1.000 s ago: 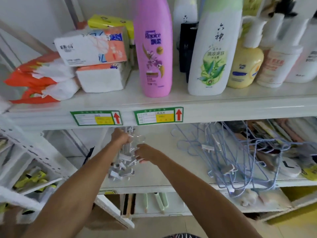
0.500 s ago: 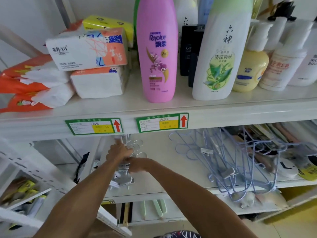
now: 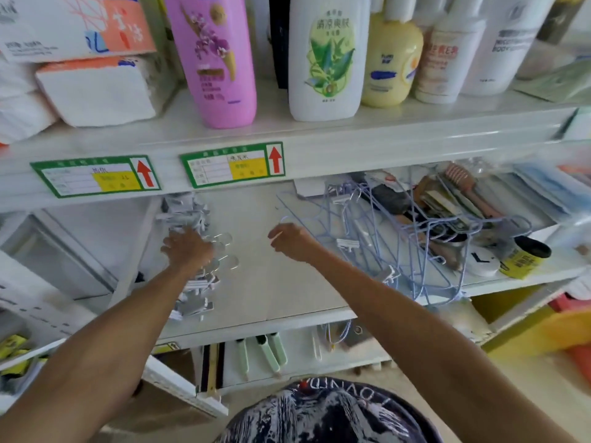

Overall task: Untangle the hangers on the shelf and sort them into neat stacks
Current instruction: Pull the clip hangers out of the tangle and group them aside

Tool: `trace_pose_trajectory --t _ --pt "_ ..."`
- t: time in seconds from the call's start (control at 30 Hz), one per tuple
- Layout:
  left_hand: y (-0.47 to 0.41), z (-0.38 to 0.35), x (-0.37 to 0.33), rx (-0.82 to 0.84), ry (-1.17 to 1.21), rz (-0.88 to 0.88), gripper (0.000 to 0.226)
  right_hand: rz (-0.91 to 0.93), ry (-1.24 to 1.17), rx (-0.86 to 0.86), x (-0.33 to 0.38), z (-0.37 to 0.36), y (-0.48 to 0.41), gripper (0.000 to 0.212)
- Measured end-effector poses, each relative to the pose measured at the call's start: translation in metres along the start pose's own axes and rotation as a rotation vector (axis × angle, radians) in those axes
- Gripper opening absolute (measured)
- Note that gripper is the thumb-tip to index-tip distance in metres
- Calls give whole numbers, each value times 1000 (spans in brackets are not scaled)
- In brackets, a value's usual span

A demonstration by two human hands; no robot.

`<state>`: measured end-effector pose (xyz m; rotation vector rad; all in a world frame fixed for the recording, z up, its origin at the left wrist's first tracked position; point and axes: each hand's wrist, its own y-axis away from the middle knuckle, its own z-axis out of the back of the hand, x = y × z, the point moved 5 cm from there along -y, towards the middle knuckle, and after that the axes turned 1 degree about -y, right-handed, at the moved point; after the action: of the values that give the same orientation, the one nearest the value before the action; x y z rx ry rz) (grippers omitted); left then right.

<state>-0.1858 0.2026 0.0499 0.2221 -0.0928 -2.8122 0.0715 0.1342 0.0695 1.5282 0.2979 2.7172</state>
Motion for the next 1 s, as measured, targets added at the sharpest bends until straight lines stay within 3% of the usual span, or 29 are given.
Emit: trace_pose_trajectory --t 0.1,0.17,0.27,0.37,0.47,0.6,0.77,1.0 --pt "24 10 -43 -130 43 -114 73 -110 136 -397 -24 92 22 22" --pt "47 10 -77 -163 80 -197 67 -191 303 -538 -49 137 44 22" --pt "82 -14 -131 -31 308 -377 47 -393 605 -346 -100 160 63 33" --pt "122 -36 -186 169 463 -570 37 -381 741 -135 -131 150 65 43" --pt "156 -47 -229 228 480 -681 49 -298 643 -231 -137 147 68 28" --pt "172 -59 -245 166 380 -734 54 -216 625 -270 -127 158 76 23" --pt "163 -61 -249 128 333 -766 18 -104 442 -359 -115 188 77 39" --pt "176 -42 -271 84 511 -852 22 -60 259 -473 -142 229 88 45"
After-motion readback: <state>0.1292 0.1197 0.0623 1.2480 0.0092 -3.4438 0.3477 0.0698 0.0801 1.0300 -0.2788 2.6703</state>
